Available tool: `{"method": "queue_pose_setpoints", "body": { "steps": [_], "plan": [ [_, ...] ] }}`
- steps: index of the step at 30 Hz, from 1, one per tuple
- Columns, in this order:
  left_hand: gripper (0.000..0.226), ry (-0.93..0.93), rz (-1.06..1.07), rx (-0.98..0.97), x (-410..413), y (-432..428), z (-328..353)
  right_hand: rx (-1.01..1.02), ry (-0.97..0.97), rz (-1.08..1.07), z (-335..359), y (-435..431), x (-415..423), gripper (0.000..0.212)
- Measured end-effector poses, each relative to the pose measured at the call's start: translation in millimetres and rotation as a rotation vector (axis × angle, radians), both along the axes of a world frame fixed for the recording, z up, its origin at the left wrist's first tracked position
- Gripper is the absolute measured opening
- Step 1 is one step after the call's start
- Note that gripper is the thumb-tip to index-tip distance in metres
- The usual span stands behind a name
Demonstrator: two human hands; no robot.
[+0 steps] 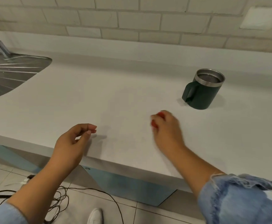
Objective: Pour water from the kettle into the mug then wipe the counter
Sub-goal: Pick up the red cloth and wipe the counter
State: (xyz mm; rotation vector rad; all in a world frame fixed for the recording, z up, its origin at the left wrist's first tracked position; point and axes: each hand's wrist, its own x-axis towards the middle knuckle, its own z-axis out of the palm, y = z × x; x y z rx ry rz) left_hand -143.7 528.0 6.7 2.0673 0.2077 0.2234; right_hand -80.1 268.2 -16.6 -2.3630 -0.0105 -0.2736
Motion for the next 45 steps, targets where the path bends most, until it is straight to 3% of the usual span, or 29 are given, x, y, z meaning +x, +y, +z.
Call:
{"method": "queue_pose_setpoints", "body": {
  "steps": [2,4,6,8,10,14,18,22,24,26,28,30,32,40,43,45],
  "plan": [
    [0.025,-0.007,-0.012,0.025,7.0,5.2,2.2,0.092,0.079,0.244,5.1,36.7,-3.0,0.029],
    [0.022,-0.017,-0.006,0.057,15.7,15.6,4.6,0.173,0.088,0.326,7.6,41.0,-6.7,0.04],
    [0.02,-0.025,0.023,0.085,24.0,31.0,4.5,0.239,0.021,0.161,12.4,17.3,-9.4,0.04],
    [0.019,-0.023,0.056,0.12,31.7,48.4,1.5,0.105,-0.058,-0.066,10.2,-21.1,-15.5,0.036],
    [0.018,-0.011,0.068,0.163,39.5,63.8,-1.9,-0.038,-0.011,-0.208,4.8,-46.8,-27.6,0.034],
    [0.022,0.03,0.0,0.361,61.4,93.9,-2.2,-0.225,0.074,-0.26,-10.1,-13.6,-41.1,0.04],
    [0.029,0.07,-0.092,0.552,88.4,127.1,-3.7,-0.241,-0.044,-0.132,-15.9,96.9,-30.5,0.042],
    [0.033,0.154,-0.139,0.633,104.7,158.8,-10.2,0.008,-0.036,0.054,-9.4,180.4,-2.1,0.04],
    [0.038,0.163,-0.141,0.683,113.6,179.3,-10.9,0.182,-0.035,0.006,2.5,178.4,12.3,0.041],
    [0.047,0.202,-0.129,0.741,123.9,202.8,-10.4,0.218,-0.109,-0.151,11.6,148.5,22.8,0.04],
    [0.057,0.277,-0.139,0.789,131.6,221.6,-10.6,0.074,-0.115,-0.352,12.2,101.8,26.8,0.036],
    [0.065,0.326,-0.173,0.843,134.7,231.3,-13.9,-0.177,0.009,-0.523,5.4,64.6,22.5,0.032],
    [0.07,0.313,-0.202,0.897,135.8,234.5,-16.9,-0.325,0.092,-0.583,-3.9,59.3,21.4,0.035],
    [0.08,0.303,-0.244,0.922,136.1,241.4,-13.9,-0.245,-0.117,-0.075,-13.0,230.9,41.6,0.032],
    [0.077,0.302,-0.254,0.917,137.5,244.3,-12.6,-0.039,-0.035,0.213,-6.4,280.3,43.6,0.04],
    [0.076,0.303,-0.263,0.92,137.9,247.2,-12.8,0.188,0.036,0.249,6.9,276.7,46.9,0.043]
  ]
}}
